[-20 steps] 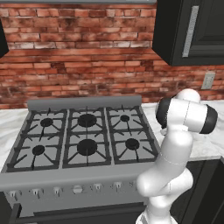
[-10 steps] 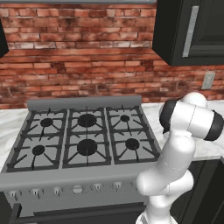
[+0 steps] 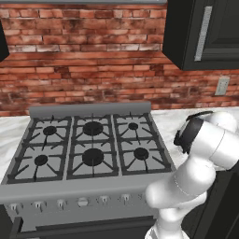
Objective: Take 2 condiments from the cabinet and move them on the counter near the stove.Make sure the condiments are lined up with each other, next to each other.
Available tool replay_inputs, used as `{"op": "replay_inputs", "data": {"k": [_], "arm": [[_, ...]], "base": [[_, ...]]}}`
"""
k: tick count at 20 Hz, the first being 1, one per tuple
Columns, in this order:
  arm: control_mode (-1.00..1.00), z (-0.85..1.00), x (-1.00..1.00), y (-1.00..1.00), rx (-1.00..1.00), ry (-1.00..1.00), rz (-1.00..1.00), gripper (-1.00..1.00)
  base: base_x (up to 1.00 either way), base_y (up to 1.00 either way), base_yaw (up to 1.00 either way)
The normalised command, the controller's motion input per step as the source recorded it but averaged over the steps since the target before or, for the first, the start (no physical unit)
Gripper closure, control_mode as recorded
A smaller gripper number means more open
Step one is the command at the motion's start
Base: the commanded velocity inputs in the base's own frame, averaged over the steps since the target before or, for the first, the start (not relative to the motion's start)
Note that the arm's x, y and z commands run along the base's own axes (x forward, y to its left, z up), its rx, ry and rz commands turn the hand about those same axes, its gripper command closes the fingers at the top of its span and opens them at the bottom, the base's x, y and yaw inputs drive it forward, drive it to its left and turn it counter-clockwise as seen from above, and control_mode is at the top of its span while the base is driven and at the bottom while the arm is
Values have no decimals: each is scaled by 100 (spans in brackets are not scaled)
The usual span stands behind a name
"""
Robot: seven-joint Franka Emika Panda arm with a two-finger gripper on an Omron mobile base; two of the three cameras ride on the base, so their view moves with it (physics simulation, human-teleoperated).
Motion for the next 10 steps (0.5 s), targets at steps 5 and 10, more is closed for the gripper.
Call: {"op": "replay_inputs", "data": {"k": [5,10], "arm": [[-100,89,-23,0,0,0,0,-100],[-100,84,-28,11,0,4,0,-100]], "base": [[0,0,0],[0,0,0]]}}
